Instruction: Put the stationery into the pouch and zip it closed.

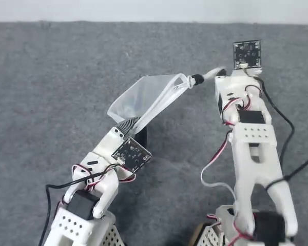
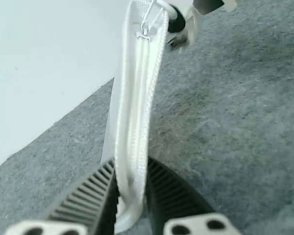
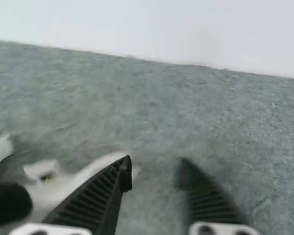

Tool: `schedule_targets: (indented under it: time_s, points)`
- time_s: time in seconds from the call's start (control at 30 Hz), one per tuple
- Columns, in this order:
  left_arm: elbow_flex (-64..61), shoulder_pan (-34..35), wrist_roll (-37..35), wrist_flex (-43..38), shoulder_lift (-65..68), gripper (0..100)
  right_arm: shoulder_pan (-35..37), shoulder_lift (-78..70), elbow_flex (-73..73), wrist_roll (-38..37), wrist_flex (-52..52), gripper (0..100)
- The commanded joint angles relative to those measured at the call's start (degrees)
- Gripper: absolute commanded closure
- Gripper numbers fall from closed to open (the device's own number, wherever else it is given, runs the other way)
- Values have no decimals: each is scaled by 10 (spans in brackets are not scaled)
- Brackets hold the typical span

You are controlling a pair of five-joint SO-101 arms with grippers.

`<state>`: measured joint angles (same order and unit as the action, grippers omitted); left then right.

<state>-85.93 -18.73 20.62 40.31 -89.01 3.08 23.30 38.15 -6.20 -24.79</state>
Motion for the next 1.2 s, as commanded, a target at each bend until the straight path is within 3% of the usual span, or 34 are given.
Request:
schedule_targets:
  time_s: [0.0, 0.3, 0.73, 0.93, 1.17]
  points:
    - [22, 12, 4, 8, -3, 992, 28, 86, -39, -21, -80, 738]
    - [22, 12, 4, 8, -3, 992, 111, 148, -40, -106, -211, 738]
    - [22, 12, 4, 8, -3, 992, 196, 303, -37, -108, -373, 738]
    - [22, 12, 4, 8, -3, 991, 250, 302, -11, -108, -368, 738]
    - [22, 12, 4, 8, -3, 991, 250, 269, 43, -108, -265, 738]
